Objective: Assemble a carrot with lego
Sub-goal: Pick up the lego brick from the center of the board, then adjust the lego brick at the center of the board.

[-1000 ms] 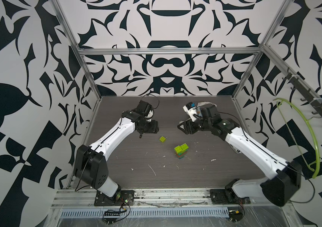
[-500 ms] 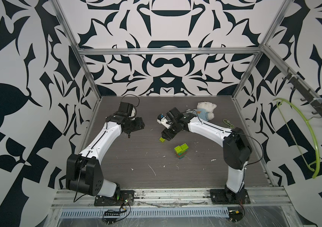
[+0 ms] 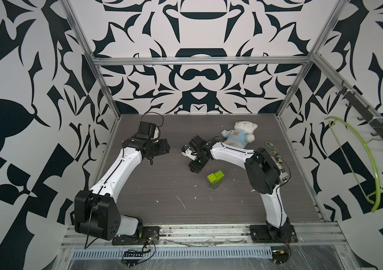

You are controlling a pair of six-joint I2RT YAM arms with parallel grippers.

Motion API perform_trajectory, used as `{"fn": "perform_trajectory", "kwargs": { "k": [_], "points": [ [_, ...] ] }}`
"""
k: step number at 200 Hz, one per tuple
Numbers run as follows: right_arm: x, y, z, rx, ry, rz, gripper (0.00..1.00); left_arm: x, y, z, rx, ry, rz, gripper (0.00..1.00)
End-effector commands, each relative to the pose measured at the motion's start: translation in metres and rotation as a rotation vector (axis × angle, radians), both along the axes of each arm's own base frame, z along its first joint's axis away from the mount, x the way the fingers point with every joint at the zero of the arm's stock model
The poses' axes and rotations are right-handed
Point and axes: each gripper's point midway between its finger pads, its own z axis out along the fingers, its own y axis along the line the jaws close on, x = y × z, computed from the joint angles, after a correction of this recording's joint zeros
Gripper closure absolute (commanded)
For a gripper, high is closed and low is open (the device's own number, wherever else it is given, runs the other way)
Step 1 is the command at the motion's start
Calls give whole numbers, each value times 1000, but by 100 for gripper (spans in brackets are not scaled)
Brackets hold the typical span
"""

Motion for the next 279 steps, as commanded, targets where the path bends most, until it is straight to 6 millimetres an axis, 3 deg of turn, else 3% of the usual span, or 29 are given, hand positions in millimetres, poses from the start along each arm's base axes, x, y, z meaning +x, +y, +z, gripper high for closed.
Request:
{"fn": "perform_trajectory", "kwargs": {
  "k": [1,63,90,113,126,158,177,197,219,235,273,279],
  "points": [
    [13,12,18,38,-56,3,42,-4,4,4,10,-16,-8,32],
    [16,19,10,47,-44,14,47,-7,2,3,3,-11,-24,32],
    [15,20,11,49,-36,20,56,-8,0,3,-3,-8,-31,32],
    [16,17,27,63,-62,22,63,-9,-2,8,-17,-18,-46,32],
    [19,11,50,91,-93,17,65,-12,-11,14,-54,-41,-97,32],
    [28,-24,122,238,-129,-34,66,-26,-41,28,-164,-130,-299,33],
    [31,-59,159,317,-140,-99,67,-43,-64,45,-212,-219,-452,37],
    [37,-104,184,355,-164,-217,67,-69,-102,41,-181,-333,-661,33],
    [42,-149,198,373,-182,-364,67,-96,-145,32,-151,-424,-842,29],
    [42,-171,201,384,-182,-442,67,-110,-169,24,-112,-477,-931,28],
    [30,-184,196,357,-165,-480,67,-133,-205,13,-81,-555,-1060,23],
    [29,-184,195,356,-162,-480,67,-133,-210,0,-70,-524,-1074,21]
  ]
}}
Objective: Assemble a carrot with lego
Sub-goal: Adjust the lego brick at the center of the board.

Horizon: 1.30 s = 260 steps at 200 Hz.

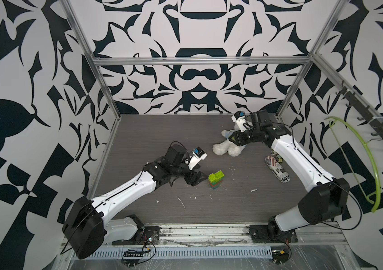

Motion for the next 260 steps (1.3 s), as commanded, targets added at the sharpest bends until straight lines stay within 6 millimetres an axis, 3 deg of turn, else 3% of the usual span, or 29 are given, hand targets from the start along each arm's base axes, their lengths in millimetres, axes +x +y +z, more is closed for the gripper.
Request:
{"fn": "perform_trajectory", "kwargs": {
  "k": [1,27,55,100,147,215,260],
  "points": [
    [-12,1,3,19,25,-6,67,7,-18,0,-5,-110,-38,21],
    [-14,0,-2,22,37,-10,67,3,-34,-9,34,-97,-58,22],
    [-17,1,-5,25,47,-5,67,-2,-38,-19,81,-90,-67,23],
    [-17,3,-6,29,50,0,67,-14,-51,-27,105,-139,-74,34],
    [-16,4,-8,31,58,8,67,-10,-52,-38,136,-126,-41,49],
    [-22,5,-9,39,71,13,67,-9,-52,-38,169,-158,-81,58],
    [-38,9,-10,42,83,35,67,-15,-38,-40,243,-157,-181,61]
  ]
}}
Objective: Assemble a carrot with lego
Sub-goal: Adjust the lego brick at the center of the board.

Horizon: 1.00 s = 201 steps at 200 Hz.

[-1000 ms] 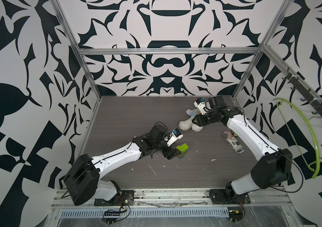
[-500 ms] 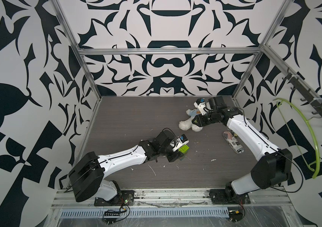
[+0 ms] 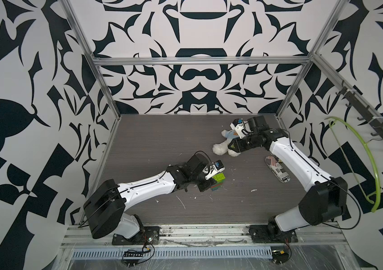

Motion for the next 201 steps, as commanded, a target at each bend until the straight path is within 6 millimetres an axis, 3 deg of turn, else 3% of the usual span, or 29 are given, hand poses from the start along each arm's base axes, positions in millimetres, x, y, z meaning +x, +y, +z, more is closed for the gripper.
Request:
{"fn": "perform_trajectory", "kwargs": {
  "k": [1,50,113,154,177,179,201],
  "points": [
    [-14,6,16,32,-24,19,67,-2,7,3,39,8,-68,61],
    [-23,17,17,35,-23,53,67,-4,33,-3,78,48,-127,60],
    [-51,37,20,5,-15,185,66,3,45,-4,97,14,-122,51],
    [-85,36,32,-78,-104,355,66,-6,38,29,-8,54,-118,29],
    [-107,31,40,-116,-147,472,67,-14,46,48,-75,132,-72,25],
    [-110,31,40,-117,-147,486,67,-15,49,58,-99,124,-61,25],
    [-136,34,41,-143,-190,660,67,2,63,79,-231,249,119,23]
  ]
}}
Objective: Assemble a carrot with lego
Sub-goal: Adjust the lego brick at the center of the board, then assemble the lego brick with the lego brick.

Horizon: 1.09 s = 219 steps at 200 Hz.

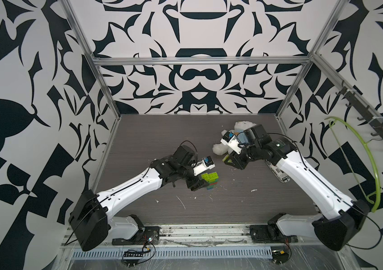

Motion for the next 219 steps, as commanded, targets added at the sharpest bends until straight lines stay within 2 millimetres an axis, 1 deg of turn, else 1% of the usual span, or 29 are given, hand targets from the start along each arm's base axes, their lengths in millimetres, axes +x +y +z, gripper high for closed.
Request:
{"fn": "perform_trajectory", "kwargs": {
  "k": [1,12,23,34,40,45,48,52,63,77,98,113,128,143,166,195,219],
  "points": [
    [-33,-2,1,-55,-49,222,67,7,13,28,-141,177,161,23],
    [-40,2,-1,-63,-78,296,67,16,18,27,-161,253,243,25],
    [-39,5,-5,-75,-108,340,69,24,21,22,-157,335,327,27],
    [-42,9,-11,-101,-108,403,70,30,20,15,-149,422,393,30],
    [-42,10,-14,-111,-103,423,71,29,18,12,-149,471,409,31],
    [-41,10,-16,-123,-103,435,72,28,17,14,-157,501,413,32],
    [-41,10,-17,-130,-103,447,72,29,14,6,-139,535,423,32],
    [-41,10,-19,-141,-101,466,73,28,13,4,-138,559,430,32],
    [-39,11,-24,-161,-104,496,76,27,12,1,-138,619,460,33],
    [-41,14,-26,-192,-105,552,76,24,13,-4,-136,675,494,35],
    [-38,20,-28,-181,-122,583,77,19,17,-5,-132,697,513,33],
    [-35,22,-37,-202,-117,603,79,17,18,-9,-136,715,519,31],
    [-32,25,-43,-210,-115,614,79,14,16,-14,-137,744,507,31],
    [-29,33,-47,-199,-121,635,80,14,15,-21,-129,756,508,30],
    [-25,39,-54,-211,-115,665,81,12,11,-26,-126,791,492,30],
    [-22,42,-60,-219,-119,701,82,11,7,-29,-130,823,476,30],
    [-23,45,-61,-208,-100,715,83,13,9,-26,-140,832,478,30]
  ]
}}
